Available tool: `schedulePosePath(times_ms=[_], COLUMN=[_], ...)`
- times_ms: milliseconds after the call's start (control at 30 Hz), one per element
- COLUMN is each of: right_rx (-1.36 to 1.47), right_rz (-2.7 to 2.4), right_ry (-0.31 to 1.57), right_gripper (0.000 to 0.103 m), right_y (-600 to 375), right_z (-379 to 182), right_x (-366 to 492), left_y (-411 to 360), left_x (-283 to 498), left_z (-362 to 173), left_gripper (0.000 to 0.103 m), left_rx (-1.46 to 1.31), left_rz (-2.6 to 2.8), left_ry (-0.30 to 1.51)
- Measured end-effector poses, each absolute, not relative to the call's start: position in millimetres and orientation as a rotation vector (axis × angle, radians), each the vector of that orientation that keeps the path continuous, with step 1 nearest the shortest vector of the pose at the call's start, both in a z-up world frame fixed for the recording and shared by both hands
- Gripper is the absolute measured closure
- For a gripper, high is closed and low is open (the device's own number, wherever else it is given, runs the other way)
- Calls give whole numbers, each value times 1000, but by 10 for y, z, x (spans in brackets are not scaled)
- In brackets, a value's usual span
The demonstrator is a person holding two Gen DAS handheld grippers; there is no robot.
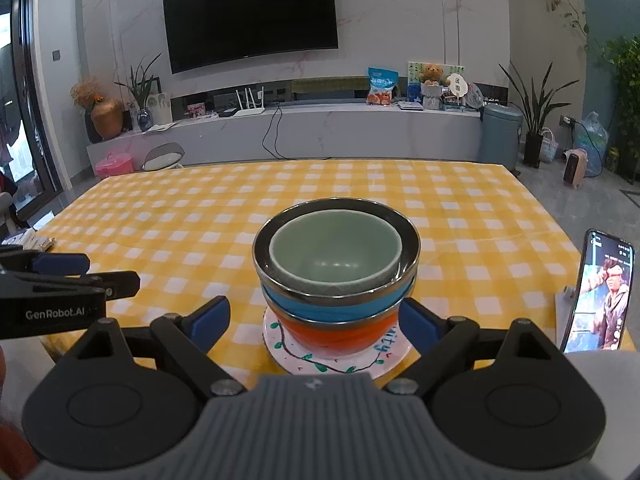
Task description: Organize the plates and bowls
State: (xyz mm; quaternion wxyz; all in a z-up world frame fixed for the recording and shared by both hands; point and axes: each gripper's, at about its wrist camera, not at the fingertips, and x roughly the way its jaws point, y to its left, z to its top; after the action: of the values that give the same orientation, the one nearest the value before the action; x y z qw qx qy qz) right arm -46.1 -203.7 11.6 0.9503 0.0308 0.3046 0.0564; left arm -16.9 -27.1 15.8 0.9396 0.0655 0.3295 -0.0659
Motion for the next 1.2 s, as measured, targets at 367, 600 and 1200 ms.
schedulePosePath(times_ms=[367, 600, 1200], right_rx=[49, 45, 36], right_rz=[113, 116, 119], right_ry=[619, 618, 624], right_gripper=[13, 13, 13], right_y=[-2009, -2003, -2008], right_z=[101, 88, 69], right_x=[-476, -473, -457], left_y=[-266, -258, -246], left_x=[-171, -170, -162], left_z=[151, 151, 159], left_gripper=[27, 27, 27], left_rx=[134, 133, 131], left_rz=[-133, -131, -130], left_ry=[676, 679, 681])
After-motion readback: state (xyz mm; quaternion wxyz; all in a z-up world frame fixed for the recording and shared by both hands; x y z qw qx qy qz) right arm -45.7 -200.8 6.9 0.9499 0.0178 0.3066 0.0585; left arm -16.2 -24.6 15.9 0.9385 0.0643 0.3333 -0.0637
